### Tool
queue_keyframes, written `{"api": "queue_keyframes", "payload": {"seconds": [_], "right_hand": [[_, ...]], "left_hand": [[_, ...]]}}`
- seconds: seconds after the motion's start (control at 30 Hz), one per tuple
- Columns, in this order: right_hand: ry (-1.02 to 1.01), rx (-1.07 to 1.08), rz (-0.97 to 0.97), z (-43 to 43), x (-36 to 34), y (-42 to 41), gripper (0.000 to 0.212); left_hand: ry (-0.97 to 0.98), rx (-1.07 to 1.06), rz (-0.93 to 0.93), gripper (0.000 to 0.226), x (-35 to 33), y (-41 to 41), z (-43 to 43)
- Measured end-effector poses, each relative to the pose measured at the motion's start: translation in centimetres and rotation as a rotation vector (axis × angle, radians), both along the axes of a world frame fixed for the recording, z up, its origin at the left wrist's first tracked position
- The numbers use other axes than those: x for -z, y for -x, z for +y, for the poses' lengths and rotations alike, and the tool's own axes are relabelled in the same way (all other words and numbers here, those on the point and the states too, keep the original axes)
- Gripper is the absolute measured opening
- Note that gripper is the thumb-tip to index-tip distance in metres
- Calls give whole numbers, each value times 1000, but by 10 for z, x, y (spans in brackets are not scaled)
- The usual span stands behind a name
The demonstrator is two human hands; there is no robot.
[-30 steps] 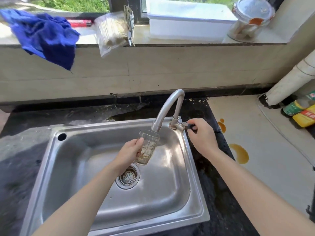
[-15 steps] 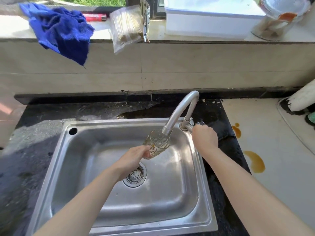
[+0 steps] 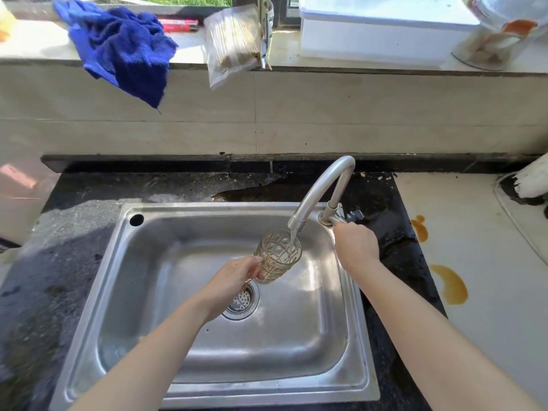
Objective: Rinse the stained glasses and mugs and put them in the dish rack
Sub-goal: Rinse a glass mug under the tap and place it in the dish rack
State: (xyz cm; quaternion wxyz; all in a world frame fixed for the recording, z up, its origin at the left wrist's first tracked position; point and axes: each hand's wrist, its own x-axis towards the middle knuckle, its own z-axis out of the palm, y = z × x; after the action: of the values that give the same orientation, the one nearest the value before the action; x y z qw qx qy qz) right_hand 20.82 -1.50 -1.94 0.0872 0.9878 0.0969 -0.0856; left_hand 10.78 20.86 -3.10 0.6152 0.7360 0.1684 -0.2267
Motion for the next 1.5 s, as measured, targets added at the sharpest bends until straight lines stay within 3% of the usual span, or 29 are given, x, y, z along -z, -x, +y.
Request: {"api": "queue_keyframes", "payload": {"seconds": [0.5,0.57,0.7,0.73,0.83,0.9,1.0,1.17,1.3,1.5], "right_hand": [[-35,-101,114,-4,-11,6,31],[-122,-40,120,-4,-11,7,35],[-457,-106,-162,-5,-10,26,35],[-589,-70,-88,-4,-9,33,37],[-942,162,483,8,-10,52,63],[-1091,160,629,16,-9,55,78],[-1216,129,604,26,-7,53,77],[-1213,110,616,22,-3,46,69],[-1215,171,630,13,8,47,66],[-1158,137,636,34,13,45,61]], "left_hand": [[77,-60,-11,34,-6,5,-10],[79,-77,-2,38,-6,4,-11],[112,-113,30,34,-3,3,-11],[122,-130,47,35,-2,2,-11],[169,-198,89,45,-3,-2,-13],[192,-194,90,43,-2,-3,-15],[261,-198,95,28,1,-4,-16],[377,-258,128,17,2,-7,-18],[310,-184,173,19,5,-6,-24],[345,-291,199,39,15,-9,-7]]}}
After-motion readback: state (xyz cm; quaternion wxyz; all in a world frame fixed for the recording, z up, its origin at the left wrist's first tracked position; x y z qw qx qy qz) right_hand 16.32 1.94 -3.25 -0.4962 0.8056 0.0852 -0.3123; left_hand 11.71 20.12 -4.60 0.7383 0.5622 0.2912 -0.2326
